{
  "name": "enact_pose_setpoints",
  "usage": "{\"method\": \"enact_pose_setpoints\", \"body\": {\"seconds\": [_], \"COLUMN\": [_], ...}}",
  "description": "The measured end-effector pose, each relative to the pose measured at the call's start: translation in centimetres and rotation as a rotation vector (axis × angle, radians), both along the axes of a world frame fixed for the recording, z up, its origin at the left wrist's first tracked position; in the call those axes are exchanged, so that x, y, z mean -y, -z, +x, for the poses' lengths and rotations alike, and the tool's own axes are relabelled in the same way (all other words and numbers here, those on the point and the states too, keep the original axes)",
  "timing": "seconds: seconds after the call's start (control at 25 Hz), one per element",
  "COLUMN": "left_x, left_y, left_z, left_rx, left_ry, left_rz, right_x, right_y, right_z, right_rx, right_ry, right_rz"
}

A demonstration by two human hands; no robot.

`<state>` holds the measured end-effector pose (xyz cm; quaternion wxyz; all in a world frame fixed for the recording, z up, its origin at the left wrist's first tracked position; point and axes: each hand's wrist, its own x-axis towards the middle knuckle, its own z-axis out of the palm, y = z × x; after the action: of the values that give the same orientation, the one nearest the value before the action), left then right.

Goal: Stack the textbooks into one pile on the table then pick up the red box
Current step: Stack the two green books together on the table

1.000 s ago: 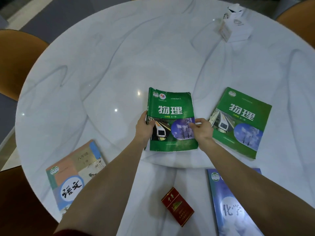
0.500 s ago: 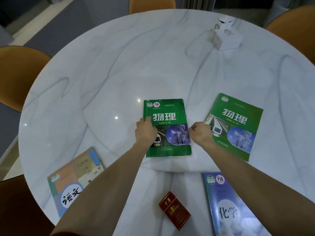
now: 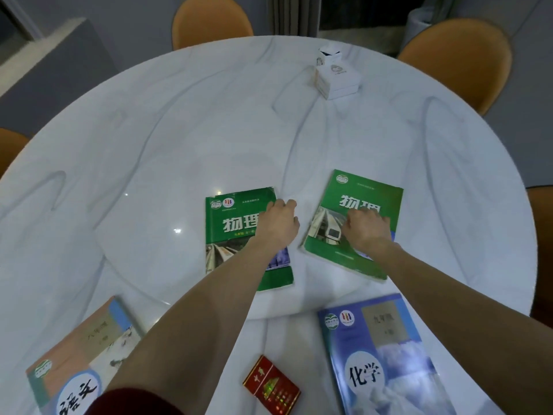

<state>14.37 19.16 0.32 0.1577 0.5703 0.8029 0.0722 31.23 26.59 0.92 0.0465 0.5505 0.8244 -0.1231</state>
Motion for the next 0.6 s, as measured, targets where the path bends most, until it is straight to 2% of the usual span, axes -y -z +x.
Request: {"method": "enact_pose_setpoints", "body": {"seconds": [0.28, 0.4, 0.6], "left_x": [-3.9, -5.0, -6.2], "left_y": [1.7, 2.5, 3.2], "left_z": [4.2, 5.2, 6.0], "left_rx": [-0.019, 0.114, 0.381], "left_ry": [0.047, -0.052, -0.343], "left_rz": [-0.089, -0.121, -0.069], "right_x": [-2.1, -2.1, -2.3], "right_y": [2.9, 4.1, 5.3], "right_z": [5.7, 6.6, 6.9], "right_rx": [0.057, -0.059, -0.361], "right_ry": [0.099, 0.200, 0.457], "right_rz": [-0.008, -0.060, -0.211]}}
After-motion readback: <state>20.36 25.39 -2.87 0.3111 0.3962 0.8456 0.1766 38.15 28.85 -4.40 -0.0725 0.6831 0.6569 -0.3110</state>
